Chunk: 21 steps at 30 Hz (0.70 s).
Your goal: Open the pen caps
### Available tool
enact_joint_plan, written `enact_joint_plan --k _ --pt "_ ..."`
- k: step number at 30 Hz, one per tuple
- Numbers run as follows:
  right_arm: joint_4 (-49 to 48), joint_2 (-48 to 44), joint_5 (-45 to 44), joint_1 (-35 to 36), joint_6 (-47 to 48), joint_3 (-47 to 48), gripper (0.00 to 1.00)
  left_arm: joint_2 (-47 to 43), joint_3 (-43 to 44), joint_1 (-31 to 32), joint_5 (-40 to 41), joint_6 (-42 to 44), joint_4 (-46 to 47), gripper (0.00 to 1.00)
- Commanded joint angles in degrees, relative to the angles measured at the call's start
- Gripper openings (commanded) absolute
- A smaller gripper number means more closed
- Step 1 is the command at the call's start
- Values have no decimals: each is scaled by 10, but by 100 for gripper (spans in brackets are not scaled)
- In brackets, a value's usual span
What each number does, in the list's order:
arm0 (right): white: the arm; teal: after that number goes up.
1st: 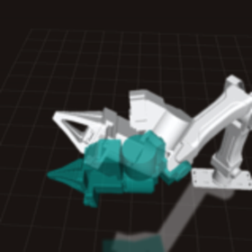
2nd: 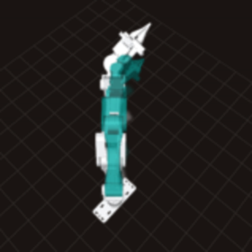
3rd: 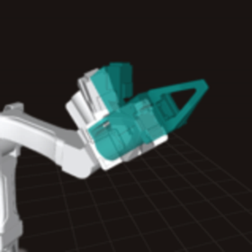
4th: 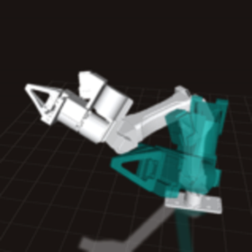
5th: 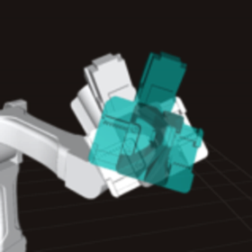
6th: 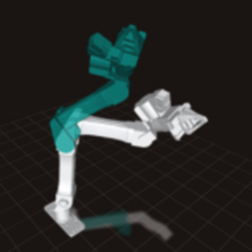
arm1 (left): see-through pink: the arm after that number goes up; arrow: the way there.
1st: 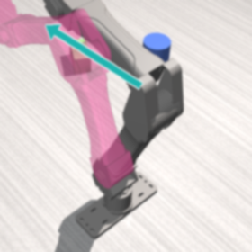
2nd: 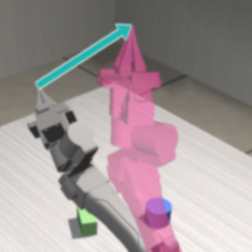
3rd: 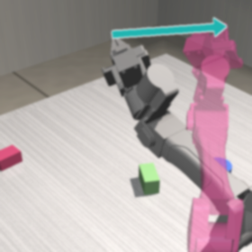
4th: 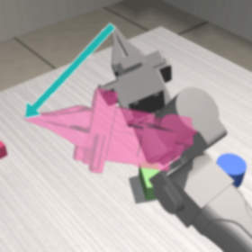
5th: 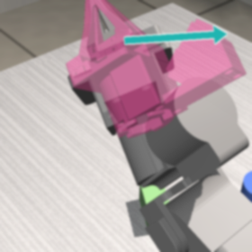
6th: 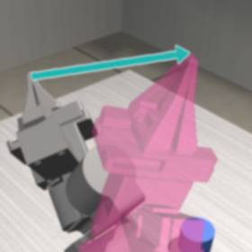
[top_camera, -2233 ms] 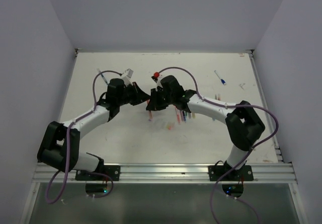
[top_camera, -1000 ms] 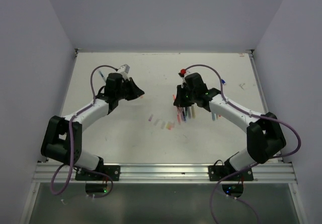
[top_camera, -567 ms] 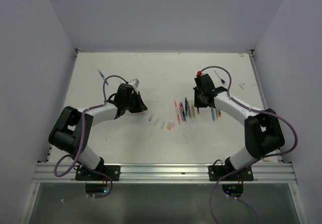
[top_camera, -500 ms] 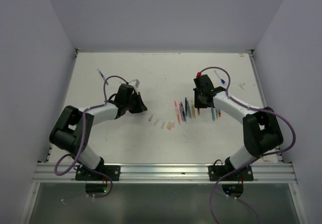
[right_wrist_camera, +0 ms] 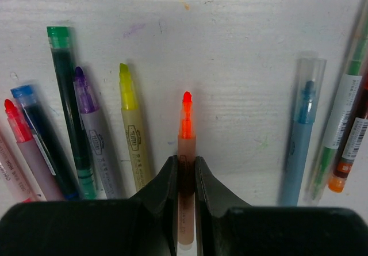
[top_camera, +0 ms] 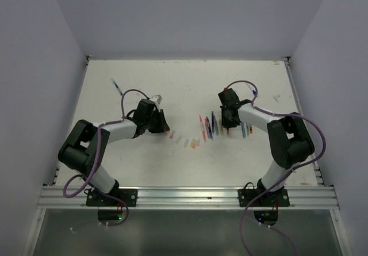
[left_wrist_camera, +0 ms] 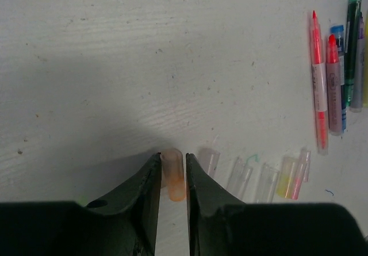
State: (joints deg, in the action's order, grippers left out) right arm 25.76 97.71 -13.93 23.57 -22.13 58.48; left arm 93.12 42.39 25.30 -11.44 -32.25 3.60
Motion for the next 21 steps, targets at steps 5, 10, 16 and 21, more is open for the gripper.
enact_joint_plan --k 5,10,16,21 --pt "-37 27 24 5 -17 -3 1 -4 -24 4 3 -2 29 31" --pt "-42 19 31 6 -19 -10 5 -9 -26 5 7 -4 28 42" --pt "-40 2 37 6 -17 -13 9 -20 -23 5 17 -7 23 47" --pt "-40 -9 42 6 -15 -16 17 -36 -11 5 34 -3 5 50"
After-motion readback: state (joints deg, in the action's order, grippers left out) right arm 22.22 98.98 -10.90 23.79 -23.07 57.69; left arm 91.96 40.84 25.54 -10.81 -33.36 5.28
